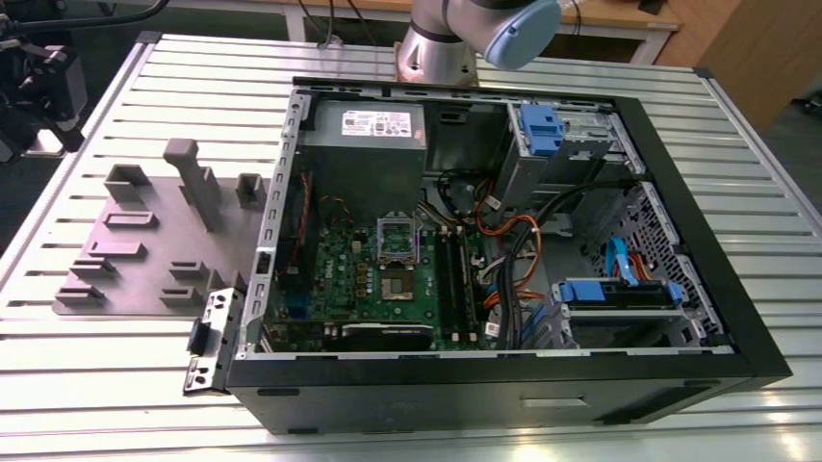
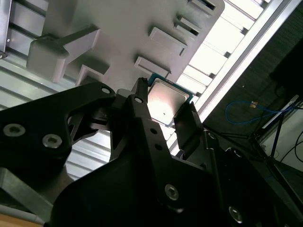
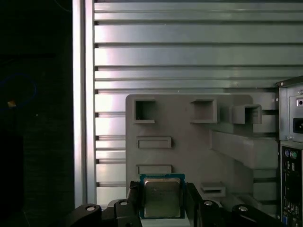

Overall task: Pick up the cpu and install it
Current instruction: 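Pick up the cpu and move it towards the insertion slot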

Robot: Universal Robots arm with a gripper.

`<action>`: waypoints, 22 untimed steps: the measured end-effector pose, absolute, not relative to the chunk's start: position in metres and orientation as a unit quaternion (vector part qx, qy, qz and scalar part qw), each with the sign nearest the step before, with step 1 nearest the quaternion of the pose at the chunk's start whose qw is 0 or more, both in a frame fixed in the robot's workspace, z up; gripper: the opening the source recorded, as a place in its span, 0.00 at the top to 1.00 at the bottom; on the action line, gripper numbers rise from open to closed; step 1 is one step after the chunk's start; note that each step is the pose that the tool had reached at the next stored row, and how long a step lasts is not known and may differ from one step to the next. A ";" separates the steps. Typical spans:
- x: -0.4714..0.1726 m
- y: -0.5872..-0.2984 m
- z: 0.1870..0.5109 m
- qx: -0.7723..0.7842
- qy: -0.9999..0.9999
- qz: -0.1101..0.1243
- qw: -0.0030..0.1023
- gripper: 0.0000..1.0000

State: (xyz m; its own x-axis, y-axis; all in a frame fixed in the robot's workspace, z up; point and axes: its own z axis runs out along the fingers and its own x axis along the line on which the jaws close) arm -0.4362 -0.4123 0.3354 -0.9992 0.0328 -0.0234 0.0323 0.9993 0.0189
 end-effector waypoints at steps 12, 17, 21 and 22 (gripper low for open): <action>-0.436 -0.412 0.338 0.016 1.000 0.009 0.012 0.53; -0.436 -0.412 0.342 0.016 1.000 0.009 0.012 0.53; -0.436 -0.412 0.345 0.016 1.000 0.009 0.012 0.53; -0.436 -0.412 0.346 0.016 1.000 0.009 0.012 0.53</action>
State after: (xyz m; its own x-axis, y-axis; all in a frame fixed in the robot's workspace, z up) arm -0.4362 -0.4123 0.3462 -0.9992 0.0328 -0.0233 0.0324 0.9993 0.0190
